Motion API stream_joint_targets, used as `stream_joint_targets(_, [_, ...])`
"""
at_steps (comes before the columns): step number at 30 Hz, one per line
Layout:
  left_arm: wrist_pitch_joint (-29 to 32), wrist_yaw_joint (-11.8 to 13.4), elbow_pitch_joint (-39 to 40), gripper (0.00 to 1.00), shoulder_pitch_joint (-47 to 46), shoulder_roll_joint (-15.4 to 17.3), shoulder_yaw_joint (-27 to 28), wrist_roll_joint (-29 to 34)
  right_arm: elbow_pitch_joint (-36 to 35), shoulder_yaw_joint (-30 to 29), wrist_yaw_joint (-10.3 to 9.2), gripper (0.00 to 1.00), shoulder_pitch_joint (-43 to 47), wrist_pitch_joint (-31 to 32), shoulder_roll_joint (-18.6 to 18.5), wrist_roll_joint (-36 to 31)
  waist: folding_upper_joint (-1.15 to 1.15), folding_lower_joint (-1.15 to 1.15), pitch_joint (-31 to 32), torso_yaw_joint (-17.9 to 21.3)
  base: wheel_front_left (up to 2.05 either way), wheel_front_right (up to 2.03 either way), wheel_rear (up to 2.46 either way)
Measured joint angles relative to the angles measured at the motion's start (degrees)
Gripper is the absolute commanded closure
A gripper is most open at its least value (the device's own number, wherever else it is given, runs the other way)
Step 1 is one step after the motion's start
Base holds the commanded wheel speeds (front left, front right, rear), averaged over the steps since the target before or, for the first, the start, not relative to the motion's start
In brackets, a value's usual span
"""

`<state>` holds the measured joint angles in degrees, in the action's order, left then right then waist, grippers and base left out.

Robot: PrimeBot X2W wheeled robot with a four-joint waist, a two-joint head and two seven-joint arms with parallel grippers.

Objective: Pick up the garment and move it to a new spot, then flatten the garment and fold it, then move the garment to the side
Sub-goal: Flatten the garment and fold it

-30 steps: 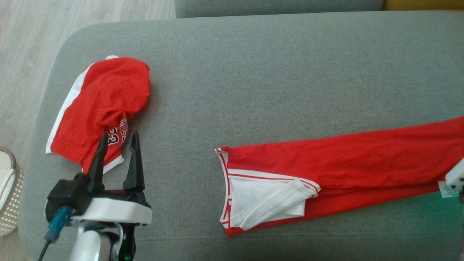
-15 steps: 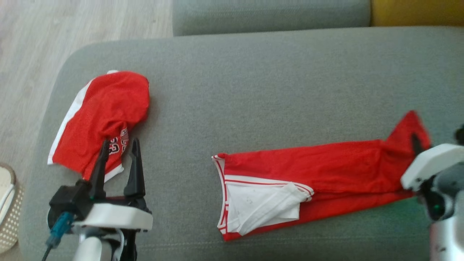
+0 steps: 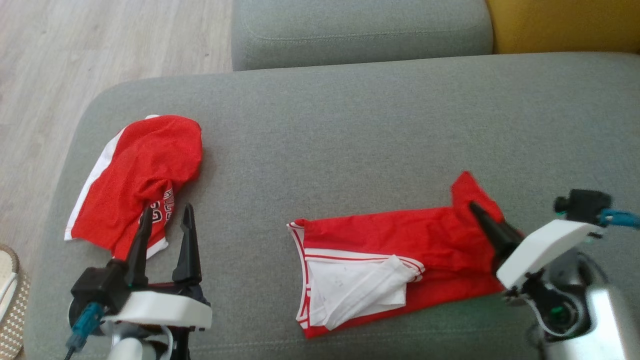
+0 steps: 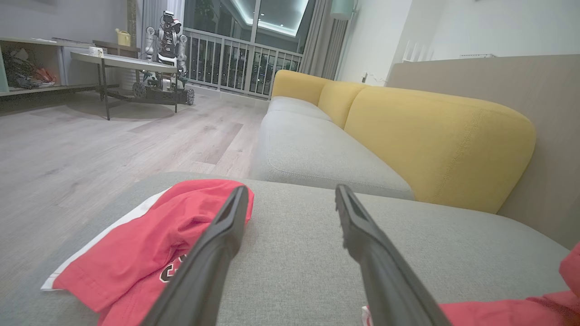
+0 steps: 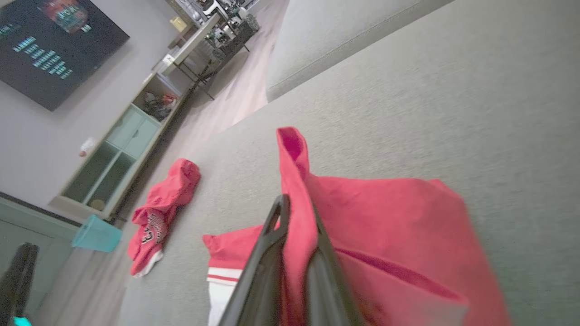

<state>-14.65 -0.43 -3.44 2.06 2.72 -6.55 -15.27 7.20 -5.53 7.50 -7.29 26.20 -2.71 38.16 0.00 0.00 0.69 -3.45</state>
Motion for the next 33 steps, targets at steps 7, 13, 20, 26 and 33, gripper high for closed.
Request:
stream_joint_targets(7, [0.0, 0.0, -0.52, 0.0, 0.18, 0.0, -0.23, -0.03, 7.03, 9.67, 0.0, 1.0, 0.01, -5.86, -0.03, 15.33, 0.0, 0.0, 0.72, -0.63, 0.0, 0.0, 0.0])
stream_joint_targets(13, [0.0, 0.01, -0.62, 0.0, 0.22, 0.01, -0.74, -0.04, 16.74, 23.05, 0.0, 1.0, -1.28, -15.72, -0.1, 29.98, 0.0, 0.0, 0.78, -1.74, 0.0, 0.0, 0.0])
stream_joint_targets(20, [0.0, 0.27, -0.89, 0.0, 0.22, 0.01, -1.79, -0.63, 24.34, 34.11, -0.01, 1.0, -9.28, -24.49, -0.45, 40.91, 0.0, 0.0, 0.39, -3.3, 0.0, 0.0, 0.0])
stream_joint_targets(26, [0.0, 0.46, -0.98, 0.0, 0.22, 0.01, -1.92, -0.63, 31.96, 44.26, -0.01, 1.0, -15.36, -29.89, -0.56, 47.77, 0.0, 0.0, -0.22, -4.82, 0.0, 0.0, 0.0])
stream_joint_targets(33, [0.0, 0.51, -1.03, 0.0, 0.18, 0.01, -1.89, -0.63, 37.52, 53.31, -0.01, 0.0, -19.48, -33.4, -0.94, 53.95, 0.0, 0.0, -1.44, -5.59, 0.0, 0.0, 0.0])
